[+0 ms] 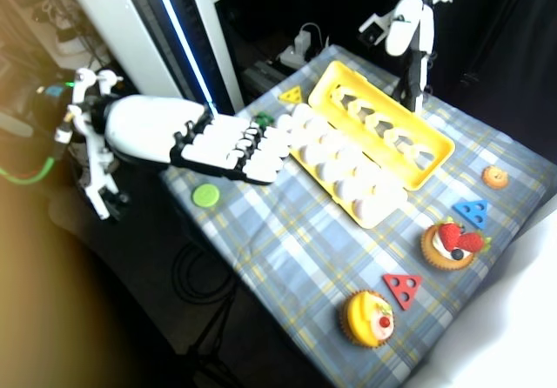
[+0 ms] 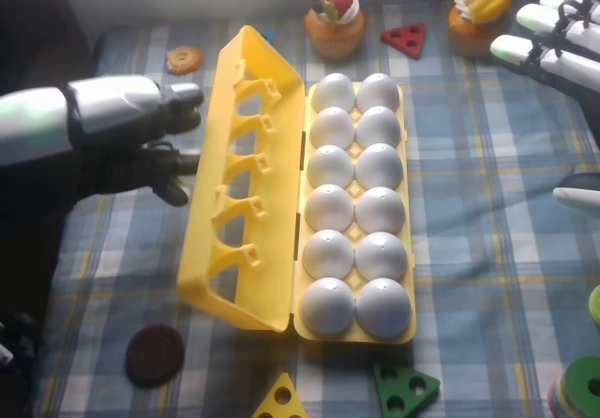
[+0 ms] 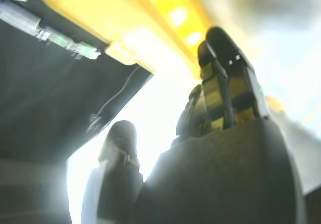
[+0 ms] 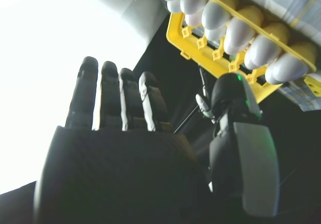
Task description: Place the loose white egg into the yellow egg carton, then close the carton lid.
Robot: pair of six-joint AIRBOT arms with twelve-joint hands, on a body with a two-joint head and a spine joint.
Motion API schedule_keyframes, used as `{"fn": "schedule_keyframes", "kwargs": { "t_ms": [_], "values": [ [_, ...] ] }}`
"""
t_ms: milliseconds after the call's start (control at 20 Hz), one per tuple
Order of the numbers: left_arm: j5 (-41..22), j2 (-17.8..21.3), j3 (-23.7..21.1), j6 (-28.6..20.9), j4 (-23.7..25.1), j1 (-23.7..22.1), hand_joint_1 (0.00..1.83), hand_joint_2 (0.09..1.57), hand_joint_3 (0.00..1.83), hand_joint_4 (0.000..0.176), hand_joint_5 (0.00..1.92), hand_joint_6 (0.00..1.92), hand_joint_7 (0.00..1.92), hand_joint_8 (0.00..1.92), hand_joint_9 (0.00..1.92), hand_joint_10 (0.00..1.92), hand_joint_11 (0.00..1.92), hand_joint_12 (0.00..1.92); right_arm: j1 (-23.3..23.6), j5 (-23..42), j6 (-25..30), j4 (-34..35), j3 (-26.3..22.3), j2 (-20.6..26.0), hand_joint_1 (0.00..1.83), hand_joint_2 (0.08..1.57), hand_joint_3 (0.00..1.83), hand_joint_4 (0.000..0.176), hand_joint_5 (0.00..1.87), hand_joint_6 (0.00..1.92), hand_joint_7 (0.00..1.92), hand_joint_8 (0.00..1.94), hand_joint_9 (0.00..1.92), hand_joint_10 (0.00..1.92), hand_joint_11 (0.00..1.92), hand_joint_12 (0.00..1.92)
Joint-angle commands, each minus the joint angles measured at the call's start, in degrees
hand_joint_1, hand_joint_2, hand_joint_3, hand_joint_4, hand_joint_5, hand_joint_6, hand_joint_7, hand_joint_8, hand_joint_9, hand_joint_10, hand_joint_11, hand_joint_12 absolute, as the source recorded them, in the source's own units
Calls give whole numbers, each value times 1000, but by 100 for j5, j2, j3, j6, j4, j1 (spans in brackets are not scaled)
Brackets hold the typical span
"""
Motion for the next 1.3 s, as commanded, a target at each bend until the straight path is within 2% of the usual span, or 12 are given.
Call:
{"fn": "schedule_keyframes", "kwargs": {
  "t_ms": [0,50,150,350,450,500,600,800,1000,1050,1100,1250],
  "values": [
    [-865,18,-41,19,-221,-29,160,1171,0,27,0,0,0,0,420,32,229,1350,18,763,-22,-3,8,8,376,1254,3,40,0,0,0,0,0,0,0,0],
    [-963,14,-90,56,-169,-83,153,1177,0,48,0,0,0,0,452,44,258,1311,15,774,-22,7,7,9,399,1263,7,39,0,0,0,0,0,0,0,0],
    [-994,-67,-117,58,79,-285,91,1240,12,20,0,0,0,0,423,30,213,1323,15,780,-21,9,4,9,398,1272,10,42,0,0,0,0,0,0,0,0],
    [-573,-516,124,-324,996,-1020,43,1288,10,96,0,0,0,0,370,4,91,1323,-27,810,-17,23,-6,24,403,1265,5,50,0,0,0,0,0,0,0,0],
    [-335,-810,344,-678,1509,-1322,1,1307,3,25,0,0,0,0,369,4,59,1424,-63,870,-17,57,-1,33,388,1272,7,27,0,0,0,0,0,0,0,0],
    [-236,-939,448,-845,1726,-1453,0,1281,0,16,0,0,2,1,360,0,25,1419,-64,888,-17,60,-3,41,399,1275,8,22,0,0,0,0,0,0,0,0],
    [-52,-1171,618,-1125,2163,-1683,0,1283,0,0,0,0,1,0,310,0,19,1454,-65,894,-16,65,-4,53,450,1276,6,46,0,0,0,0,0,0,0,0],
    [347,-1633,972,-2076,3530,-2161,0,1282,0,21,0,0,3,0,318,5,17,1437,-101,894,-3,84,-3,56,484,1271,3,70,0,0,0,0,0,0,0,0],
    [322,-1609,984,-2098,3577,-2210,0,1325,9,10,0,0,0,0,310,5,0,1551,-126,898,-3,102,-3,56,455,1277,4,76,0,0,0,0,0,0,0,0],
    [233,-1507,908,-1899,3369,-2214,0,1300,0,7,0,0,0,0,272,4,0,1504,-140,913,-3,102,-7,64,470,1278,4,81,0,0,0,0,0,0,0,0],
    [169,-1368,779,-1567,3108,-2222,0,1275,0,38,0,0,0,0,238,6,0,1417,-145,936,-2,102,-18,79,497,1271,0,80,0,0,0,0,0,0,0,0],
    [-52,-832,376,-682,2378,-2219,0,1309,7,13,0,0,0,0,163,1,0,1392,-172,1092,-2,100,-71,154,509,1285,6,87,0,0,0,0,0,0,0,0]
  ]
}}
